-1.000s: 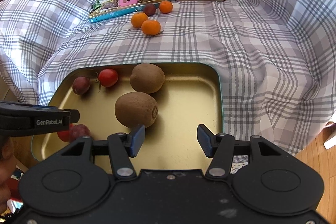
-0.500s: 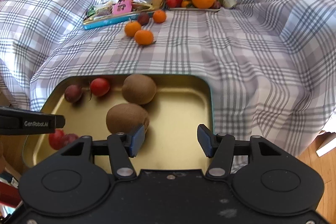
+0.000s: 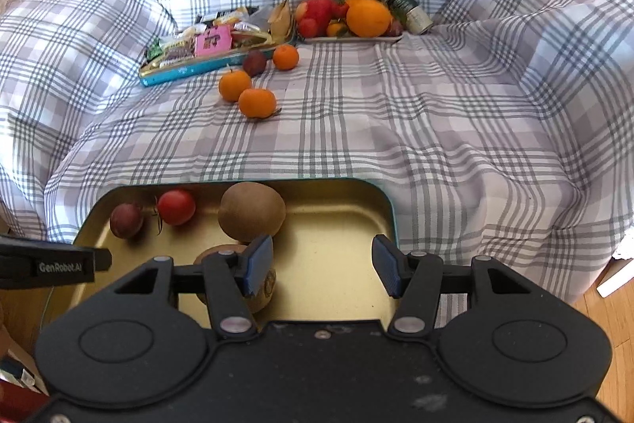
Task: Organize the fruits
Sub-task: 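Move both open tools away from the tray toward the loose fruit, then grasp a mandarin with the right tool while the left tool grasps an orange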
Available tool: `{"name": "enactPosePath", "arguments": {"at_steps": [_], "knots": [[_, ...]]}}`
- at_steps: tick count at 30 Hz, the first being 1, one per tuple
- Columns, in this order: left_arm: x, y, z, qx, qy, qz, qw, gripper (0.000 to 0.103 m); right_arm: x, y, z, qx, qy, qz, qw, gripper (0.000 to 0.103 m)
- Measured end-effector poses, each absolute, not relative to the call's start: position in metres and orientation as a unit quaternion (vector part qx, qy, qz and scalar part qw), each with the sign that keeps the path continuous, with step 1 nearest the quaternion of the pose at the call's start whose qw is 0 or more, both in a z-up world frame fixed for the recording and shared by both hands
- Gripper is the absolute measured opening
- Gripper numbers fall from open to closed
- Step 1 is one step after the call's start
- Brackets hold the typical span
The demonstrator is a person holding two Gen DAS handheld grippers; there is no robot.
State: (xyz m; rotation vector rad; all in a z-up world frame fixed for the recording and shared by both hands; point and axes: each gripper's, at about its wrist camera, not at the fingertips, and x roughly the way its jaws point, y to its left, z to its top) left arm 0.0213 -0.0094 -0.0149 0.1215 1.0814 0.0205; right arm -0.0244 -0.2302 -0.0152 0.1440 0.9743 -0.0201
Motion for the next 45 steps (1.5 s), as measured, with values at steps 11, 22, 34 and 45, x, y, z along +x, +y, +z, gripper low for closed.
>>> {"name": "enactPosePath", "arguments": {"at_steps": [11, 22, 34, 45], "knots": [[0.052, -0.004, -0.001, 0.054, 0.483, 0.007, 0.874, 0.048, 0.022, -0.230, -0.013, 0.046, 0.469, 0.013, 0.882, 0.058], [0.103, -0.014, -0.002, 0.071, 0.476, -0.005, 0.877, 0.048, 0.094, -0.240, -0.021, 0.043, 0.487, 0.024, 0.872, 0.058], [0.161, -0.028, -0.008, 0.096, 0.468, -0.034, 0.878, 0.048, 0.168, -0.238, -0.031, 0.019, 0.458, 0.004, 0.889, 0.058], [0.195, -0.038, -0.023, 0.112, 0.465, -0.059, 0.876, 0.048, 0.240, -0.234, -0.054, 0.023, 0.456, 0.016, 0.889, 0.056]]}}
